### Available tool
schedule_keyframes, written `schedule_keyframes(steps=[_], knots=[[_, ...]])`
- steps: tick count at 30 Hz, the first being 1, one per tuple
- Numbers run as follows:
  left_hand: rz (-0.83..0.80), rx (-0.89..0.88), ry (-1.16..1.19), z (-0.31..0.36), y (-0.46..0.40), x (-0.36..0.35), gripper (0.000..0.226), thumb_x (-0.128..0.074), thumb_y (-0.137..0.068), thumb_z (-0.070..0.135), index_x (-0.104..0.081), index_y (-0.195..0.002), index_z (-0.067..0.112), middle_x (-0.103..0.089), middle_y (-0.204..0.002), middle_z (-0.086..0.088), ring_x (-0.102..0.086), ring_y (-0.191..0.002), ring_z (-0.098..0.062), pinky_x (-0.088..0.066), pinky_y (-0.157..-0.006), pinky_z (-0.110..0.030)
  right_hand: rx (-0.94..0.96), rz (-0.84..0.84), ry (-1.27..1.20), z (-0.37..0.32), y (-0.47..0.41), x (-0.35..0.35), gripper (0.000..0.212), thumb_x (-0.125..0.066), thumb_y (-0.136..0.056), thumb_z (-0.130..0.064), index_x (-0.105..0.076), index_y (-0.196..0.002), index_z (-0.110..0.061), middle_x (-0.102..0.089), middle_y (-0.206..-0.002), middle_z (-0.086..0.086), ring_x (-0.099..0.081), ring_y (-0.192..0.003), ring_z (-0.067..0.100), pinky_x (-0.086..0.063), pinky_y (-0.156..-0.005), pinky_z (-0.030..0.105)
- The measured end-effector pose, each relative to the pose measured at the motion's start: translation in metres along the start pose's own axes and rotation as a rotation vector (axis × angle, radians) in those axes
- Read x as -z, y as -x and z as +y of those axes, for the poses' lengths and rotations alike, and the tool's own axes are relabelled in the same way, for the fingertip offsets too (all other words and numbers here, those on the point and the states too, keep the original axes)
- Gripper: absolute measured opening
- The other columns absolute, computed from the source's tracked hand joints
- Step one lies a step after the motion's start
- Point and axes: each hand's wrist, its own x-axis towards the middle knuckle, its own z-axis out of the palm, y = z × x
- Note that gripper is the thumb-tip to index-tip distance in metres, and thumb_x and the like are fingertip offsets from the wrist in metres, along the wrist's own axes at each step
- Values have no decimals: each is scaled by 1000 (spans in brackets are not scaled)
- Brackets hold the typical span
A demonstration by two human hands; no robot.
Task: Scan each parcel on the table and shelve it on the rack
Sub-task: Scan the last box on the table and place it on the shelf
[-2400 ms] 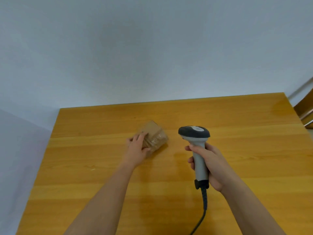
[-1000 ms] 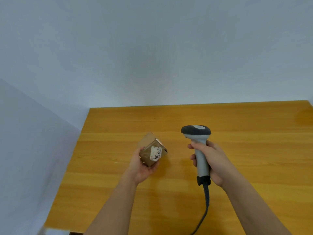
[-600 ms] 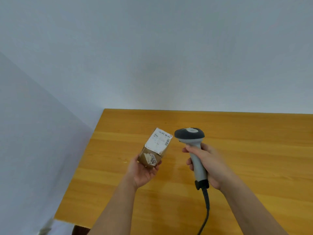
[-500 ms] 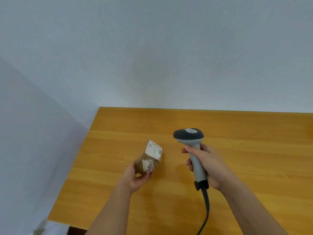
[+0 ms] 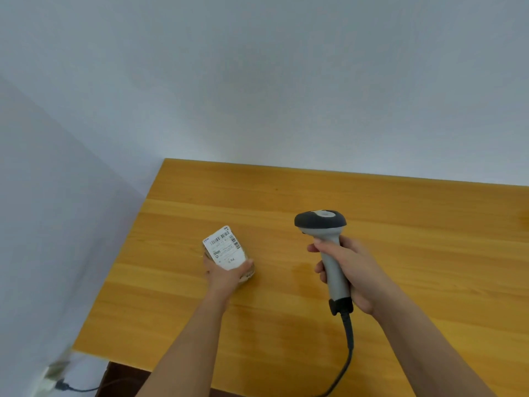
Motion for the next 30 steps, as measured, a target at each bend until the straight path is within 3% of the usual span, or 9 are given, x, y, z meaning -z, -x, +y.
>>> schedule_keyframes(steps=[3,5,8,11,16,19,23,27,30], knots=[[-24,-2,97,-2,-5,-6,94,-87,-70,9,-25,-139,22,-56,-129,-5,-59,-113,-27,-54,-93,-46,1,-8,6,-2,0,-2,20,-63,-95,-20,-63,-112,-10,-67,-105,10,-58,-65,17,-48,-65,35],[-37,-29,65,2,-2,-8,94,-87,-70,7,-26,-140,19,-56,-128,-5,-58,-113,-26,-55,-87,-41,1,-6,9,-2,0,-2,20,-63,-95,-21,-63,-112,-10,-67,-106,11,-58,-65,17,-48,-65,35],[-120,-2,-20,10,3,-8,96,-88,-70,9,-22,-140,16,-54,-127,-4,-56,-113,-24,-55,-83,-37,1,-2,0,-5,1,-4,21,-64,-95,-21,-63,-111,-9,-67,-107,12,-59,-65,17,-49,-65,34],[-238,118,-129,14,8,-7,82,-86,-74,14,-26,-129,18,-54,-109,4,-57,-104,-20,-55,-87,-39,6,-8,-6,-6,1,-7,21,-64,-95,-21,-63,-112,-9,-67,-107,12,-58,-64,16,-49,-63,32],[-361,254,58,3,6,-16,43,-77,-85,23,-58,-122,11,-69,-107,-5,-65,-96,-21,-56,-77,-35,-2,-25,37,-1,2,-7,19,-62,-96,-21,-63,-111,-10,-67,-110,13,-58,-63,15,-48,-63,32],[-328,281,159,-1,5,-26,39,-76,-86,17,-59,-120,10,-70,-108,-10,-66,-99,-26,-57,-85,-42,13,-34,101,-1,5,-8,18,-61,-97,-24,-63,-111,-13,-69,-110,11,-57,-63,14,-48,-63,31],[-237,231,149,12,13,-31,36,-67,-91,6,-48,-121,9,-66,-110,-11,-65,-89,-24,-58,-69,-39,49,-23,75,-12,11,-9,25,-64,-95,-25,-57,-118,-18,-74,-103,5,-58,-60,14,-50,-61,31],[-197,239,57,20,22,-30,28,-57,-96,0,-48,-122,4,-64,-97,-12,-63,-75,-20,-55,-52,-33,81,-49,38,-25,17,-10,28,-67,-93,-25,-56,-118,-21,-75,-100,3,-58,-60,15,-50,-59,30],[-187,254,-9,16,25,-27,21,-55,-98,3,-53,-119,0,-62,-90,-11,-59,-72,-18,-52,-54,-30,78,-61,27,-23,9,-11,28,-68,-92,-24,-57,-117,-19,-75,-102,7,-58,-60,16,-50,-61,32]])
